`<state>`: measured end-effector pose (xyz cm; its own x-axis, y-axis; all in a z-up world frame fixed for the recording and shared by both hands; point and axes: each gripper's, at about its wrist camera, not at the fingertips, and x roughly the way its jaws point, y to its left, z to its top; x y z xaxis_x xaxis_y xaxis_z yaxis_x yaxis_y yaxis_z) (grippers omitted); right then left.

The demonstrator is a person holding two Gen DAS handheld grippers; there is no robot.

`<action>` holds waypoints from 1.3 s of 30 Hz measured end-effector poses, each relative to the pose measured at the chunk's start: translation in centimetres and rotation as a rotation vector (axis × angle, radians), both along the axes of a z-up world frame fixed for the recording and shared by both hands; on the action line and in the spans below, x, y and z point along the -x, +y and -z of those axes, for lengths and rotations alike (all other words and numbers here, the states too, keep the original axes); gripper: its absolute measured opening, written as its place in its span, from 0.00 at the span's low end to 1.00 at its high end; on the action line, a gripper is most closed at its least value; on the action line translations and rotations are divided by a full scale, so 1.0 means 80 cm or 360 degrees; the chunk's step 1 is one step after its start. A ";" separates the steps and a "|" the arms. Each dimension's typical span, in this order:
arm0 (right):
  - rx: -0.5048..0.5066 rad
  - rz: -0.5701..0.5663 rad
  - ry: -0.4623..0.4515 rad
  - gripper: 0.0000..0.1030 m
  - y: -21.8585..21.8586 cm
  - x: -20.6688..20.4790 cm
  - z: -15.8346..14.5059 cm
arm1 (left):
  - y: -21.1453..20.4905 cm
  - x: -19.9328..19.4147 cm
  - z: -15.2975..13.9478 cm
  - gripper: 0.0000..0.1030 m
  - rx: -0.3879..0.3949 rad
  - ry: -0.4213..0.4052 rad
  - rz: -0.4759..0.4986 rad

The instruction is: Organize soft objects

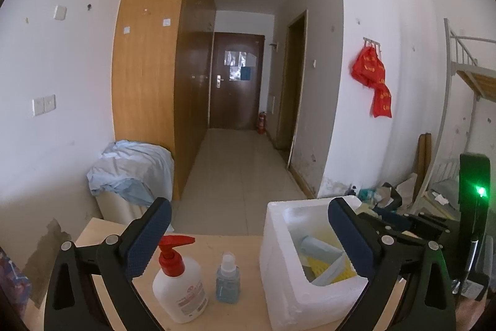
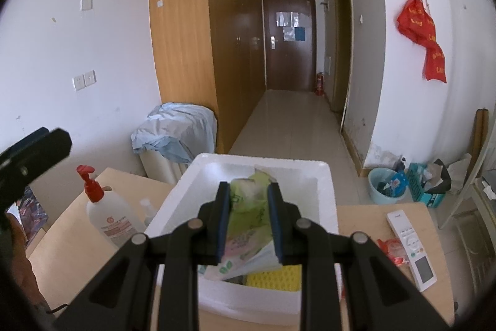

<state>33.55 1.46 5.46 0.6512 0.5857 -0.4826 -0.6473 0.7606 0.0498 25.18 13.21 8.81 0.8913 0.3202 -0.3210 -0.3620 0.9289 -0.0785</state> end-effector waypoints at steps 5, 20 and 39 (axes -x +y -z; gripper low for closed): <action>0.0002 -0.0015 0.0011 0.32 0.002 0.001 0.000 | 0.002 0.001 -0.001 0.98 0.0010 0.0001 -0.0003; -0.0058 0.0016 0.0018 0.82 -0.007 -0.002 -0.004 | 0.004 0.005 -0.007 0.98 0.0021 0.0005 0.0010; 0.0002 0.0050 -0.0036 1.00 -0.027 0.024 -0.013 | 0.002 0.015 -0.004 1.00 0.0007 0.0011 -0.0008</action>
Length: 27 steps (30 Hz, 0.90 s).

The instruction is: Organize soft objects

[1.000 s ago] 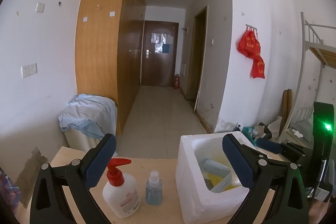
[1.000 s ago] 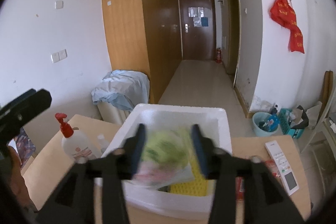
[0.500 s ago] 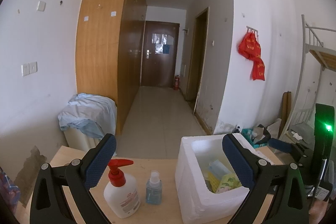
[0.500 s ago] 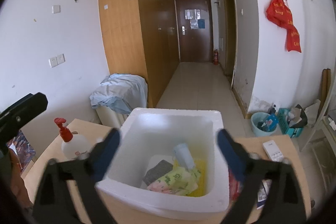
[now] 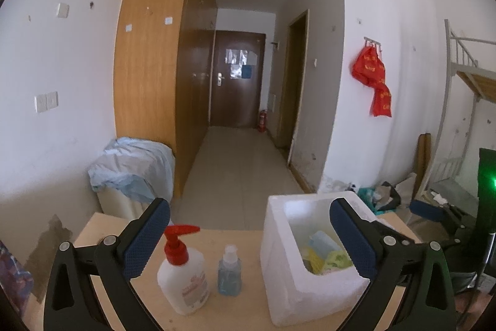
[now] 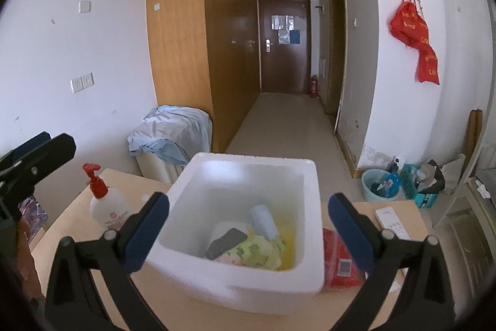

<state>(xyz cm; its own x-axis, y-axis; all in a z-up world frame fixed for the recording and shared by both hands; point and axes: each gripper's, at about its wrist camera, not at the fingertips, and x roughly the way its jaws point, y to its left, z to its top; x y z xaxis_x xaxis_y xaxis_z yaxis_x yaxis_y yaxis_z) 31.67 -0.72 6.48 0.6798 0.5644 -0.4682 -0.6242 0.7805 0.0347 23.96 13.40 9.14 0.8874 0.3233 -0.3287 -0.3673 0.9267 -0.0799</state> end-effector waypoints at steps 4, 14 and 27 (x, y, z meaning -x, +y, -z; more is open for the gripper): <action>-0.0004 0.0022 -0.0020 1.00 -0.014 0.015 -0.006 | -0.006 0.014 0.002 1.00 0.0014 0.0037 0.0035; -0.0029 0.0016 -0.0065 1.00 -0.036 0.064 -0.026 | -0.040 0.068 -0.012 1.00 -0.0072 0.0030 0.0030; -0.0077 0.0011 -0.0106 1.00 -0.062 0.114 -0.035 | -0.064 0.137 -0.029 1.00 -0.0032 -0.0017 0.0059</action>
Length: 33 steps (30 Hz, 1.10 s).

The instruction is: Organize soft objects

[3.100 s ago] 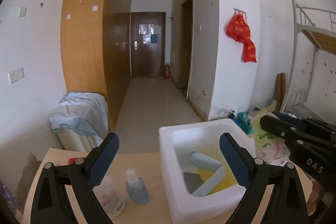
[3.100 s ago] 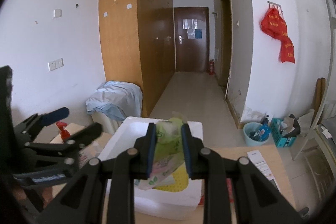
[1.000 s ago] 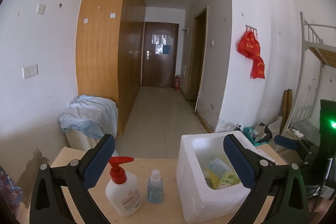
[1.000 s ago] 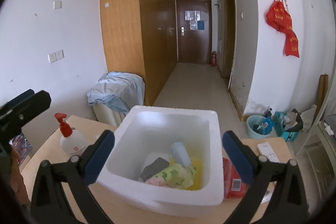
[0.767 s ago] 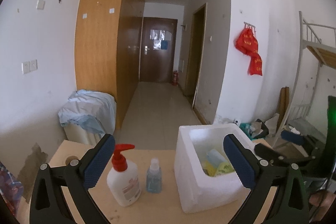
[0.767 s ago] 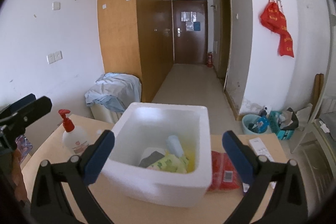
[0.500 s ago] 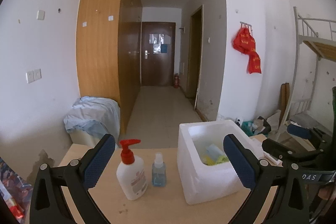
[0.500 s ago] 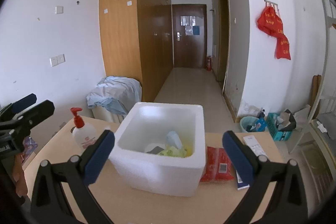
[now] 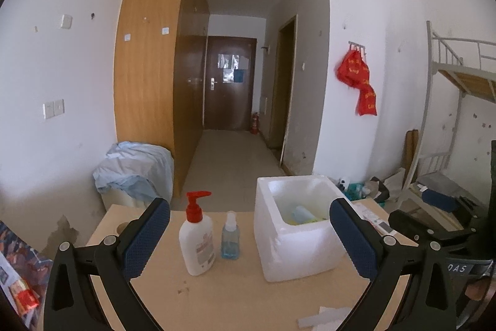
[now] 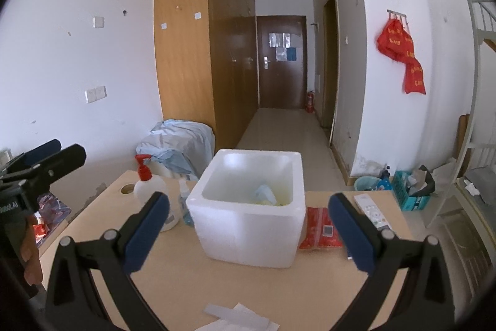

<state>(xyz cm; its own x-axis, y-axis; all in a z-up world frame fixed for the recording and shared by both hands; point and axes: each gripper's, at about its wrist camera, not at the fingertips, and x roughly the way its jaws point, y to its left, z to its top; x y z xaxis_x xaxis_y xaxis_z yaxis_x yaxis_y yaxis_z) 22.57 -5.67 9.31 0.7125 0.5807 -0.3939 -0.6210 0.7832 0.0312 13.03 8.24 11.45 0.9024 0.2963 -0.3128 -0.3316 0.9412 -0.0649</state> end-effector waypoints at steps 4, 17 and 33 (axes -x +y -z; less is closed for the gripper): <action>-0.0024 -0.0014 -0.0009 1.00 -0.012 0.018 0.002 | -0.011 0.028 -0.001 1.00 0.0012 -0.0036 0.0022; -0.0083 -0.0049 -0.0025 1.00 -0.043 0.074 0.027 | -0.038 0.096 0.026 1.00 0.0032 -0.0052 0.0066; -0.0101 -0.0036 -0.0009 1.00 -0.074 0.125 0.079 | -0.062 0.146 0.093 1.00 0.0099 -0.0038 0.0145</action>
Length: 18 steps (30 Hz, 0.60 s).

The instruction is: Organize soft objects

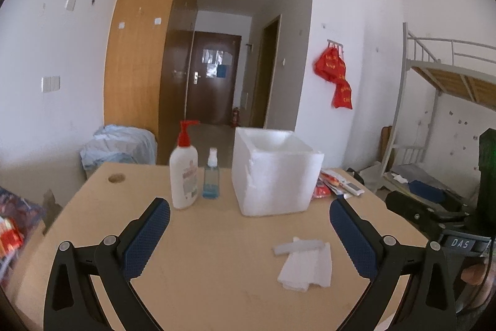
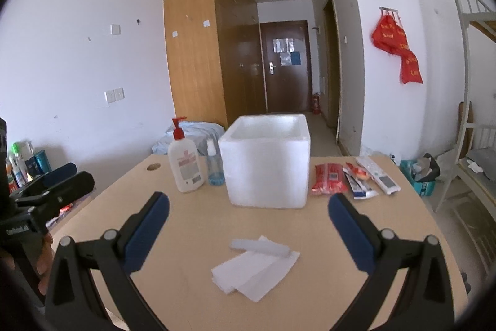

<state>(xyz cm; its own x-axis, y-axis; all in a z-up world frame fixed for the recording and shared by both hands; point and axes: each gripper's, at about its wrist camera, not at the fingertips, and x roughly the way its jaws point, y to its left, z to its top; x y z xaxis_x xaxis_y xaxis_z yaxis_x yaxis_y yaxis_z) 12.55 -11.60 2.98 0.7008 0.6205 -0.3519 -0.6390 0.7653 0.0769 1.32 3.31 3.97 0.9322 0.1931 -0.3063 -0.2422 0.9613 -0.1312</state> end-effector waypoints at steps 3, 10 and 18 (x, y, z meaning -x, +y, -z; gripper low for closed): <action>0.0015 -0.0004 0.0014 1.00 -0.002 0.003 0.011 | 0.000 0.003 0.016 1.00 0.0035 0.0006 0.0009; 0.0049 0.0000 0.0058 1.00 -0.003 0.009 0.044 | -0.004 0.006 0.055 1.00 0.0062 0.0018 0.0019; 0.0132 0.0000 0.0105 1.00 0.001 0.009 0.075 | -0.013 0.000 0.093 1.00 0.0006 0.0054 0.0076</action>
